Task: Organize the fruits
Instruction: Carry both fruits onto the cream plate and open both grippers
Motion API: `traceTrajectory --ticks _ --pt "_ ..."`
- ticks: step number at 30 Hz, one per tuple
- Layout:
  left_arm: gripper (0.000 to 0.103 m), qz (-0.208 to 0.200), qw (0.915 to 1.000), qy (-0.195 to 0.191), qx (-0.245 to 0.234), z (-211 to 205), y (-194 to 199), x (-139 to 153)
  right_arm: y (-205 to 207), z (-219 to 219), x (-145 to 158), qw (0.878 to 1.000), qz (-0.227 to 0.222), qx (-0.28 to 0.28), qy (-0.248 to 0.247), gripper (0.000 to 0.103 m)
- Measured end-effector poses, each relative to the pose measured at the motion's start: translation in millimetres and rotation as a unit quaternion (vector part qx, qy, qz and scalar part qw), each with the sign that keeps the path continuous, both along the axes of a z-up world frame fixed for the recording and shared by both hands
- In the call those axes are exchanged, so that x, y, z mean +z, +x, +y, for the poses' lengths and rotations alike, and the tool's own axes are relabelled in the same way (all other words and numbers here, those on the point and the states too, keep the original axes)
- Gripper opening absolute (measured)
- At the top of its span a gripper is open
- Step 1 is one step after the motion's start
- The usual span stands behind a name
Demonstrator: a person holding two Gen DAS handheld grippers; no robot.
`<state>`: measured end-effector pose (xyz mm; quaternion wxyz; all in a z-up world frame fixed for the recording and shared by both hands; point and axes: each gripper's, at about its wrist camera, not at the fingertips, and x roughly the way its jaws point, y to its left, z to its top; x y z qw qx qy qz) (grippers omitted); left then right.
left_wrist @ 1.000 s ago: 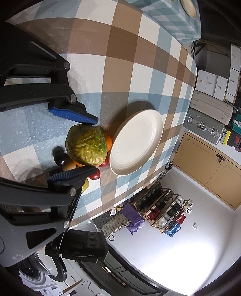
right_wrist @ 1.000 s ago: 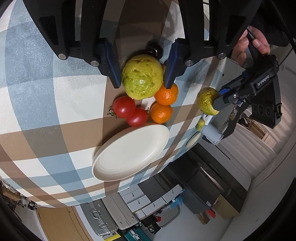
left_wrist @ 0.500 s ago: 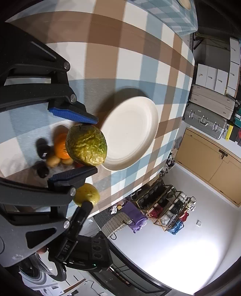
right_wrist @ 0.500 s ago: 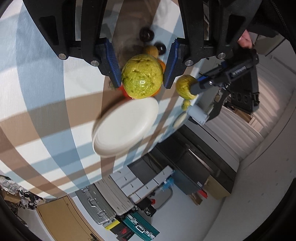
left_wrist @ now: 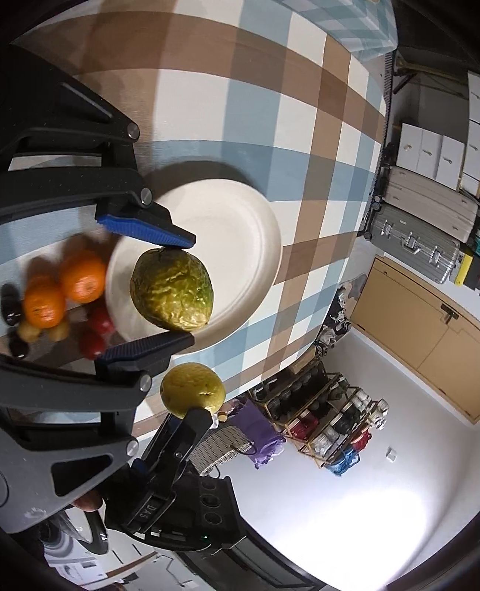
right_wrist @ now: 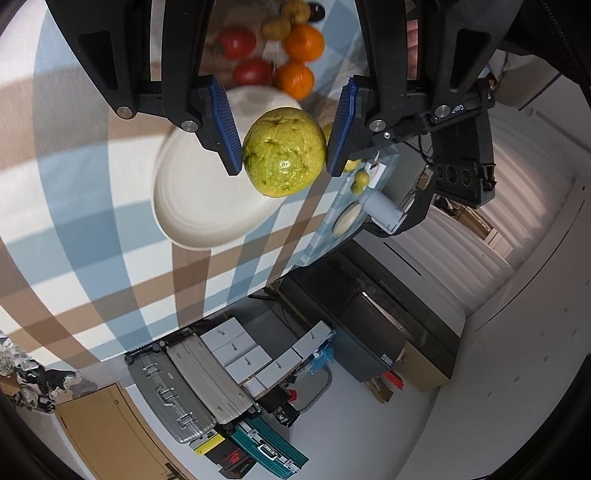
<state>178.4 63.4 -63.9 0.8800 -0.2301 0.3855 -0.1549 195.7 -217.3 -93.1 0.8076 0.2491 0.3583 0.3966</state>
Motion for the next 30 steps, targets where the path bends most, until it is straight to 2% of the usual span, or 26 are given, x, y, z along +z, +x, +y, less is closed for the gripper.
traceTrajectory --ticks 10,17,30 --pt "0.044 0.001 1.0 0.007 0.002 4 75 -10 65 25 -5 1.0 0.008 0.015 -0.015 0.048" --pt "0.044 0.005 1.0 0.007 0.001 5 115 -20 108 37 -21 0.999 0.04 0.013 -0.023 0.048" --pt "0.044 0.028 0.9995 -0.007 0.015 9 147 -52 138 57 -50 0.996 0.081 0.012 -0.046 0.049"
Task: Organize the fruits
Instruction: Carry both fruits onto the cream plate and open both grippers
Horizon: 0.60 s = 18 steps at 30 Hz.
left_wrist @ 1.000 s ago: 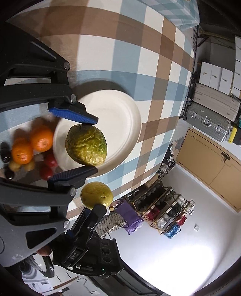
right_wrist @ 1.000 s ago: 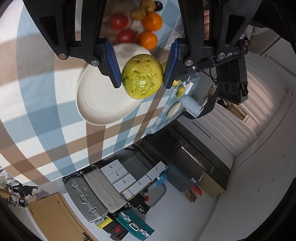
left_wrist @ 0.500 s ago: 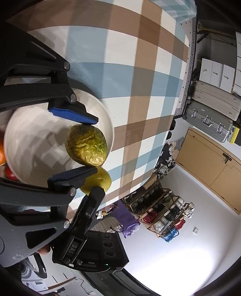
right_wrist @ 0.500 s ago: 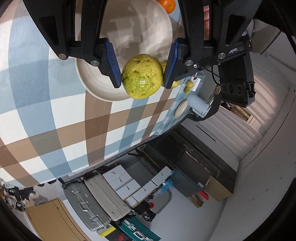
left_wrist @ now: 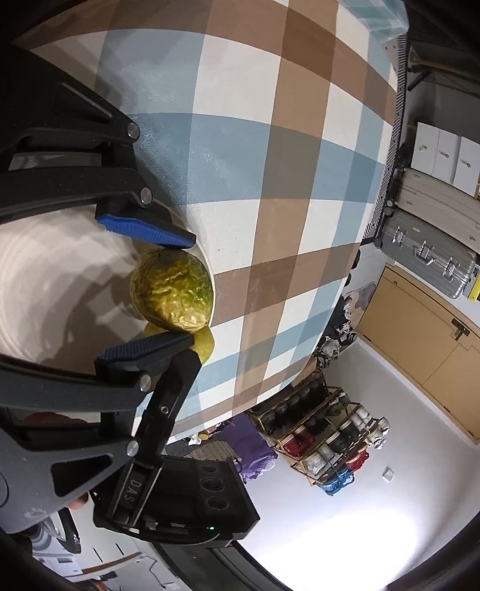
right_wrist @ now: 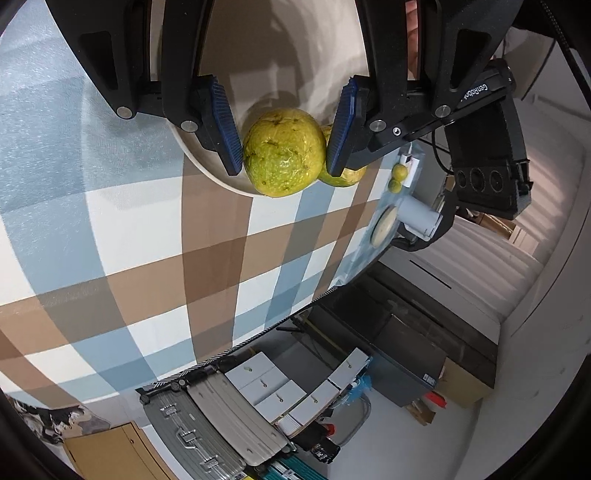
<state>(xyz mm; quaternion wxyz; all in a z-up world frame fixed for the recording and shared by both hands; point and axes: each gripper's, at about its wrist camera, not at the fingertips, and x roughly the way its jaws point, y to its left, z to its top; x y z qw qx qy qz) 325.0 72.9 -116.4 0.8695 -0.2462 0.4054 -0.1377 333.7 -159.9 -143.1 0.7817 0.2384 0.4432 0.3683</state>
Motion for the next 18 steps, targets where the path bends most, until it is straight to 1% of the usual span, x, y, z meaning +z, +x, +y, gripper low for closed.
traceTrajectory --ticks 4,7,9,10,11,15,17,18 --pt "0.044 0.003 1.0 -0.003 0.006 4 4 -3 0 1 0 1.0 -0.003 -0.009 -0.008 0.051" --pt "0.044 0.002 0.9999 -0.003 0.011 5 1 -1 -3 -4 3 1.0 -0.005 -0.007 0.015 0.053" --pt "0.044 0.002 0.9999 -0.001 0.013 6 -3 4 -9 -9 9 1.0 -0.01 -0.015 0.015 0.056" --pt "0.045 0.0 0.9999 0.002 0.014 5 -6 7 -12 -12 11 1.0 -0.012 -0.019 0.015 0.061" --pt "0.049 -0.002 0.9998 0.007 0.017 5 -8 11 -16 -15 14 1.0 -0.014 -0.022 0.017 0.066" --pt "0.057 -0.016 0.9993 0.02 0.028 6 -28 27 -34 -29 30 0.999 -0.035 -0.036 0.022 0.077" --pt "0.065 -0.019 0.9988 0.028 0.034 4 -40 35 -45 -36 39 0.998 -0.045 -0.042 0.022 0.084" --pt "0.066 -0.022 0.9987 0.03 0.034 3 -46 39 -51 -39 43 0.998 -0.049 -0.044 0.023 0.085"
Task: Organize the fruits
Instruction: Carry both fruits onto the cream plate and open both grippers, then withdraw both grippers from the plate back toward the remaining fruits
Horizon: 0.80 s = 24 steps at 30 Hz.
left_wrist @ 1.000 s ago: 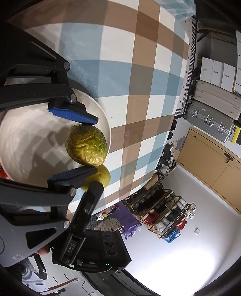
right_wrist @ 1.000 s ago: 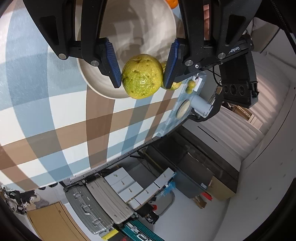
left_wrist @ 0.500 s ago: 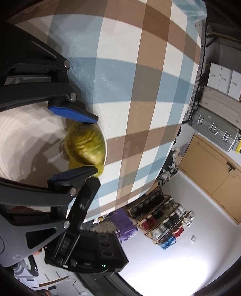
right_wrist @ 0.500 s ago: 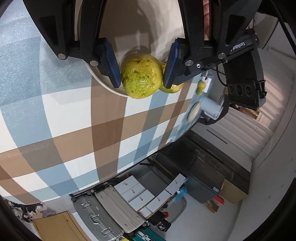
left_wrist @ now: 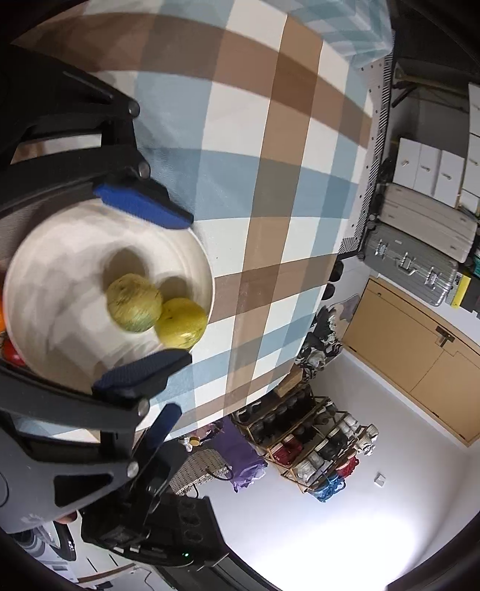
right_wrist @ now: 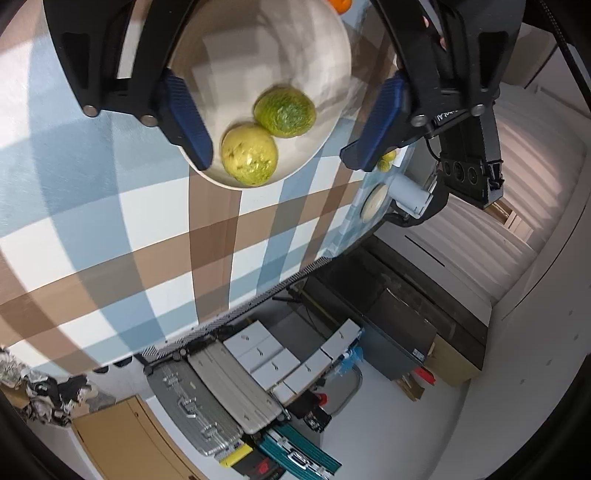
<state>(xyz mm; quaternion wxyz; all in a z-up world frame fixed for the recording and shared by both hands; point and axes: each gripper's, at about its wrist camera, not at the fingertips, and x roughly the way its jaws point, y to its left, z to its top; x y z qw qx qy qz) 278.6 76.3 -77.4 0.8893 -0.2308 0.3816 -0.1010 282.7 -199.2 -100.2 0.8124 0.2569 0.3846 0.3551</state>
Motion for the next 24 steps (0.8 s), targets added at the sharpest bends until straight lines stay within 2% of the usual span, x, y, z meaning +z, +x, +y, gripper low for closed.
traceTrajectory --ticks 4,7,8,12,14,20,24 --pt "0.072 -0.007 0.9996 0.026 0.0 -9 -27 17 -27 -12 16 1.0 -0.019 -0.009 -0.005 0.093" --pt "0.083 -0.026 0.998 0.058 0.002 -18 -52 34 -50 -19 27 0.999 -0.041 -0.014 -0.012 0.095" --pt "0.084 -0.034 0.9966 0.075 0.006 -22 -62 40 -60 -22 32 0.998 -0.051 -0.016 -0.017 0.099" --pt "0.089 -0.052 0.9918 0.116 0.014 -34 -96 58 -89 -26 44 0.996 -0.081 -0.022 -0.031 0.101" --pt "0.101 -0.06 0.9894 0.13 0.021 -39 -115 64 -102 -26 49 0.994 -0.095 -0.024 -0.038 0.102" --pt "0.102 -0.086 0.9817 0.17 0.011 -57 -162 77 -145 -27 59 0.989 -0.131 -0.033 -0.065 0.103" --pt "0.102 -0.089 0.9808 0.173 0.009 -65 -190 80 -167 -28 59 0.987 -0.14 -0.032 -0.076 0.103"
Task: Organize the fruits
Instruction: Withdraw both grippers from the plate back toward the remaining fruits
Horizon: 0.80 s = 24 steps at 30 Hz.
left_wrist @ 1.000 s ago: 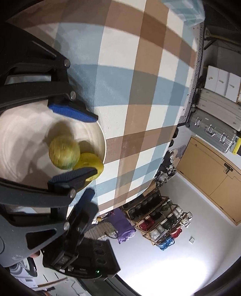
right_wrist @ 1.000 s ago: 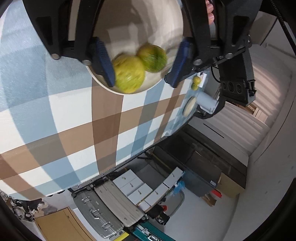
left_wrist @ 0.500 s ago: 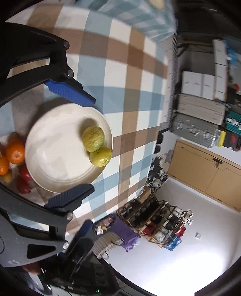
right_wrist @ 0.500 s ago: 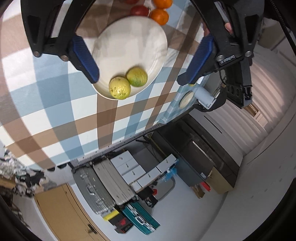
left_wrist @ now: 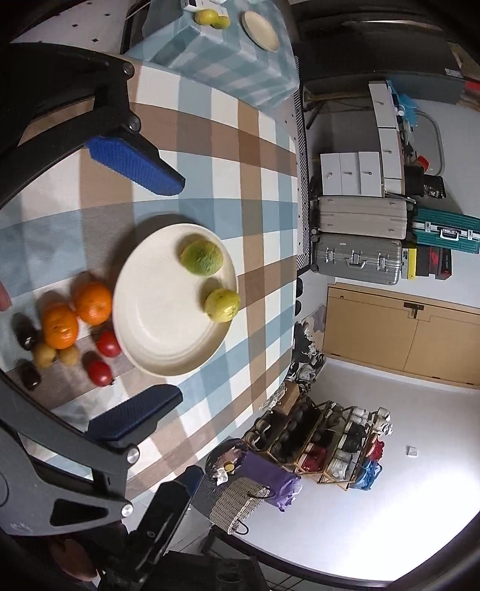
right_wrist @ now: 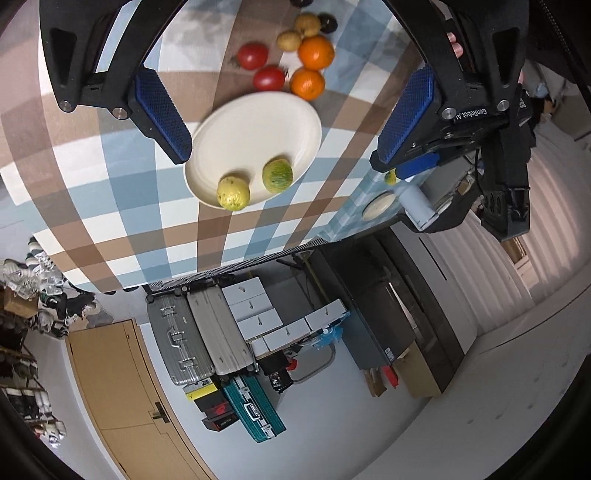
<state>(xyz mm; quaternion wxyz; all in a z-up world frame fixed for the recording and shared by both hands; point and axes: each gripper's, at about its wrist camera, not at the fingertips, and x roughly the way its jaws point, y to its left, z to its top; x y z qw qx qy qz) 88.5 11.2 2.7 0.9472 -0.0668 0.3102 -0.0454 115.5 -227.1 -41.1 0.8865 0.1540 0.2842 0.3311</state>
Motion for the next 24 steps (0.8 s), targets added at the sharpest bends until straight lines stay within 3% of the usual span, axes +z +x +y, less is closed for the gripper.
traceTrajectory --ticks 10,24 --pt "0.102 0.006 0.9999 -0.001 0.013 -10 -53 -16 -52 -3 -12 0.999 -0.025 0.001 -0.035 0.103" --pt "0.102 0.054 0.9983 -0.01 0.019 0 -88 -75 -92 16 -68 0.995 0.025 0.048 -0.078 0.103"
